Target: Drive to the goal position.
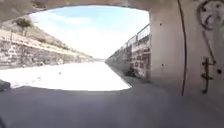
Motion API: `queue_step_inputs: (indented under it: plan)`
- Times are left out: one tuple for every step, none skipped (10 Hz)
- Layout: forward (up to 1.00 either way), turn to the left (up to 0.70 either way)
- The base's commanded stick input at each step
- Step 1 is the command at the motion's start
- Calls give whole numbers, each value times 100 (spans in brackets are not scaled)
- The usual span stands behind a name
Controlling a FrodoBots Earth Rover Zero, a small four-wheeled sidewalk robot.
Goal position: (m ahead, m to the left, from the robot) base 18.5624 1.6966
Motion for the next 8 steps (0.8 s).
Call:
queue_step_inputs:
  plan:
    - [100, 0]
    - [100, 0]
    - [100, 0]
    - [100, 0]
    - [100, 0]
    - [100, 0]
    - [100, 0]
    - [100, 0]
